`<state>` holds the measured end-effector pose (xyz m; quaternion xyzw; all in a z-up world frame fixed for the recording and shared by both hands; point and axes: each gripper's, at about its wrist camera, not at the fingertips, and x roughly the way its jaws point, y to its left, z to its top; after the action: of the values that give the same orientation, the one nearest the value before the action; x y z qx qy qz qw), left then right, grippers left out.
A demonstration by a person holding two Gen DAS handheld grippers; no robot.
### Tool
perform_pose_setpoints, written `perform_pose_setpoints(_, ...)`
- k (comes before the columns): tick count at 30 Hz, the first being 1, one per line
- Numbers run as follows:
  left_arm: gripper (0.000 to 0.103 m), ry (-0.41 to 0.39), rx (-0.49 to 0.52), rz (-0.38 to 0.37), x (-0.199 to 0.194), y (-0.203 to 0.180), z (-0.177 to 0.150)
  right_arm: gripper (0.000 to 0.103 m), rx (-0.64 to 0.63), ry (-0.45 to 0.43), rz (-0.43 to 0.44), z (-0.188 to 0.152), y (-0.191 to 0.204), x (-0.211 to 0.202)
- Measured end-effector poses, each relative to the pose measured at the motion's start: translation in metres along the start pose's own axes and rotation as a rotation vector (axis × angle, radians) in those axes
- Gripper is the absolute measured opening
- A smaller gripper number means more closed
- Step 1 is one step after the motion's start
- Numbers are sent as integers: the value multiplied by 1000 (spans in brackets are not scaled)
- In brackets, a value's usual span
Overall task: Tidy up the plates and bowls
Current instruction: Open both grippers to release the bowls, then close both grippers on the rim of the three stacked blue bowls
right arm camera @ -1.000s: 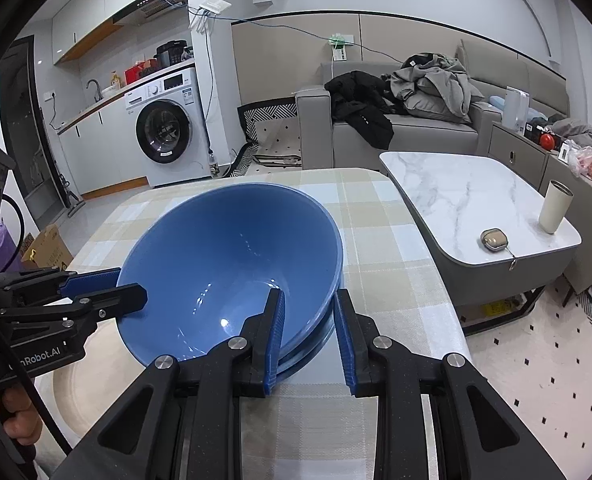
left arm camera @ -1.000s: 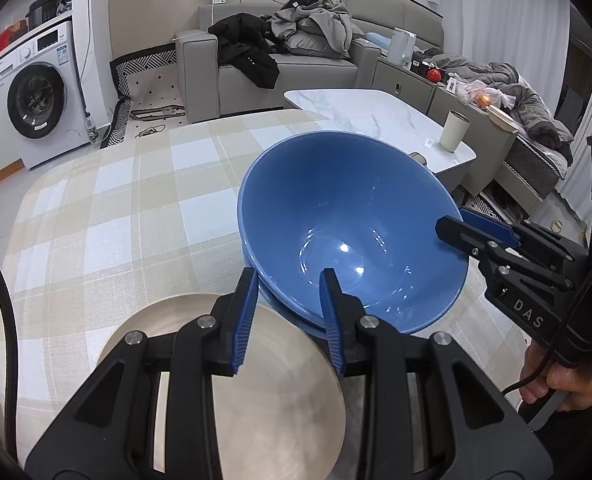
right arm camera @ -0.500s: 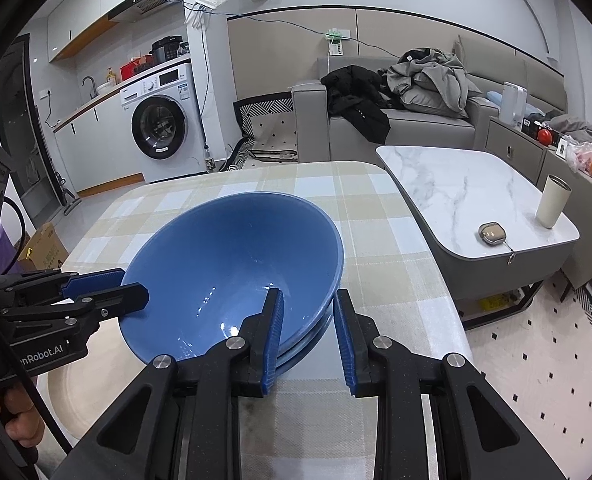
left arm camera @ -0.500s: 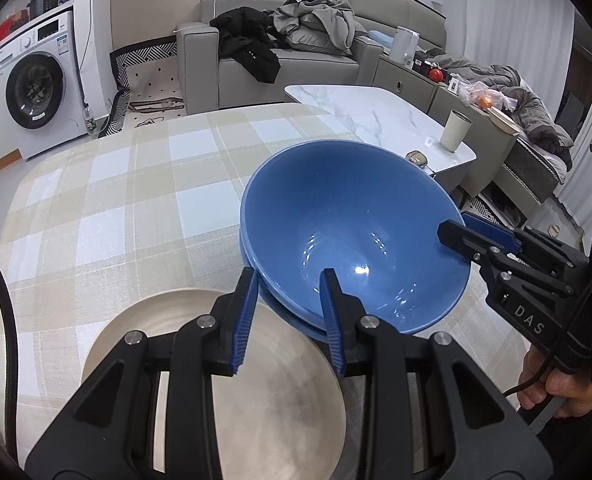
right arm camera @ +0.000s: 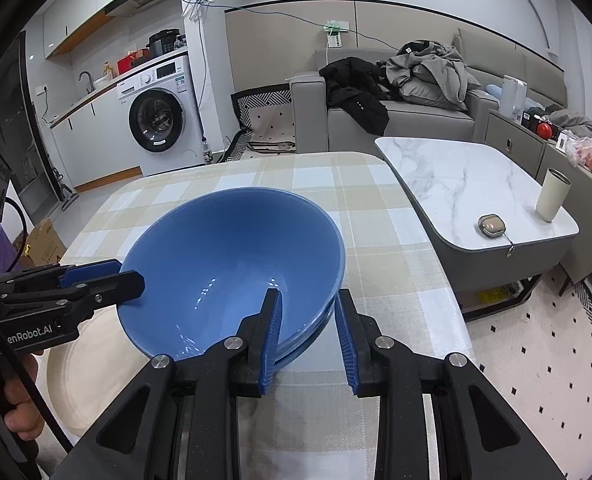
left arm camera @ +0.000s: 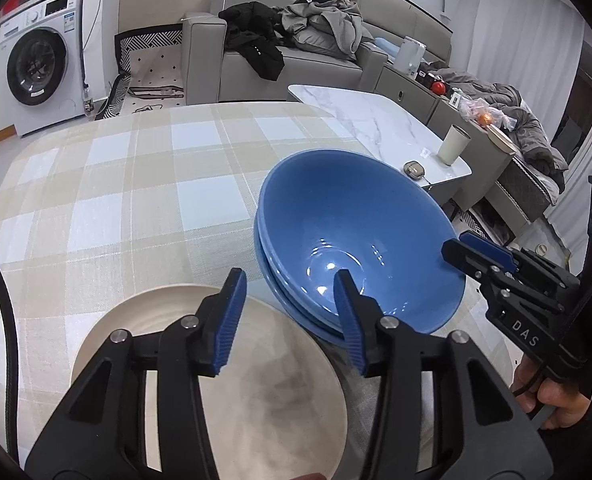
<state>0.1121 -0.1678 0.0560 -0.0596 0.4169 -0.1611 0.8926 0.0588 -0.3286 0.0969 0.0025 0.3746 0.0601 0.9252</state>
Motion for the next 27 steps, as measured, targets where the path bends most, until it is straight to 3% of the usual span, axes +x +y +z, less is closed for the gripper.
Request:
perform_pose_setpoints(2,52,4,-8,-1,2,4,1,32,8,14,6,1,-3,3)
perform_pose_setpoints(5,85,-21,-20,-13,0,11,2,51,28,15,37,-1,-6,0)
perform_pose_setpoints(8,90,-34,-45,-36,-1,18,4,70,33,-15,57,-1,-6,-7)
perform_pose_setpoints(9,101,-33,-58,-42,1,21,5,79,32,-18,56,0,-6,-8)
perform_pose_setpoints(10,102,-40,-72,-43,2,23,6,87,36,-19,57,-1,-7,-8)
perform_pose_setpoints(16,102,-25,-128,-62,16,30,10,92,164,-8,126,-4,-24,4)
perform_pose_setpoints(24,101,31,-211,-51,50,43,11,92,243,26,225,-10,-32,23)
perform_pose_setpoints(27,98,37,-203,-58,58,42,11,81,267,42,266,-12,-36,30)
